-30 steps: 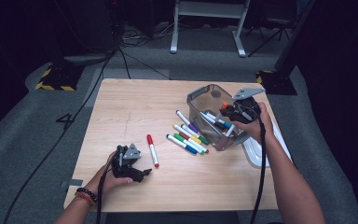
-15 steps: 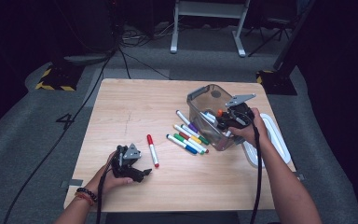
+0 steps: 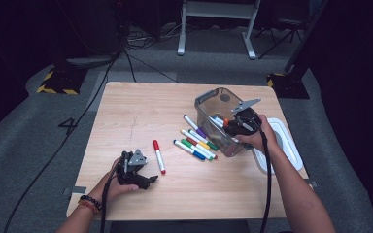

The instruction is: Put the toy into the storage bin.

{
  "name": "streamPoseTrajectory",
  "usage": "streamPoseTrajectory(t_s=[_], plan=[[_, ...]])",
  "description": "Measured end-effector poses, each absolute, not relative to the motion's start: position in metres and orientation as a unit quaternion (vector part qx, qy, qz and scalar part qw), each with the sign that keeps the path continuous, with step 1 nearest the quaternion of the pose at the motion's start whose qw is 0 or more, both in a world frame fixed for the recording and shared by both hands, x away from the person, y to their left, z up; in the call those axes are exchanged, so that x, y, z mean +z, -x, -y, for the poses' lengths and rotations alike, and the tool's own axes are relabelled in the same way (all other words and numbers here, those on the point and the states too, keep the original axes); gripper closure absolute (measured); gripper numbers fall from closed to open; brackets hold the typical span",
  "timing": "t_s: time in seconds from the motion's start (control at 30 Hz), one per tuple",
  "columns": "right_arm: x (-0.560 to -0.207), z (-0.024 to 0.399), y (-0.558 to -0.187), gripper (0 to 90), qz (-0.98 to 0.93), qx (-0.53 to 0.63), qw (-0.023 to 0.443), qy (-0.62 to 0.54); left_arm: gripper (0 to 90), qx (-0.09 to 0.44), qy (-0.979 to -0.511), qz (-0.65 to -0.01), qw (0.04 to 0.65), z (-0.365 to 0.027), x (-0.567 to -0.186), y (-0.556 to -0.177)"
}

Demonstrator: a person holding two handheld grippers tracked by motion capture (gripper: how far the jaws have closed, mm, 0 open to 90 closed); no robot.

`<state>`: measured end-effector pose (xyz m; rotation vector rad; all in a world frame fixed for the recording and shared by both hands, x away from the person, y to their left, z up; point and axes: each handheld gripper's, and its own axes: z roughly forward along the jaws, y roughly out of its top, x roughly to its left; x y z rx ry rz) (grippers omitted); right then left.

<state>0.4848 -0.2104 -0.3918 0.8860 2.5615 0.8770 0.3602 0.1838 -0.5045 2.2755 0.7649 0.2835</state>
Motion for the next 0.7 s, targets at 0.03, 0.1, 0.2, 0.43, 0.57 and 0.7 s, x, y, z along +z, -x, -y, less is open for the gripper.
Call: streamPoseTrajectory(t_s=[0.03, 0.1, 0.2, 0.43, 0.57, 0.7], plan=[[-0.392, 0.211, -0.485, 65.5, -0.888, 0.304, 0.149, -0.311, 13.6, 0.11, -0.88, -0.296, 0.354, -0.184, -0.505, -0.36], [-0.392, 0.213, -0.487, 64.8, -0.882, 0.313, 0.15, -0.318, 13.6, 0.11, -0.88, -0.296, 0.354, -0.184, -0.504, -0.36], [-0.39, 0.215, -0.486, 63.1, -0.878, 0.319, 0.152, -0.322, 13.6, 0.11, -0.88, -0.296, 0.354, -0.184, -0.504, -0.36], [-0.386, 0.219, -0.484, 59.8, -0.866, 0.34, 0.164, -0.327, 13.6, 0.11, -0.88, -0.296, 0.354, -0.184, -0.505, -0.36], [-0.38, 0.222, -0.48, 55.8, -0.856, 0.364, 0.165, -0.329, 13.6, 0.11, -0.88, -0.296, 0.354, -0.184, -0.504, -0.36], [-0.374, 0.222, -0.473, 52.8, -0.851, 0.382, 0.167, -0.32, 13.6, 0.11, -0.88, -0.296, 0.354, -0.184, -0.504, -0.36]])
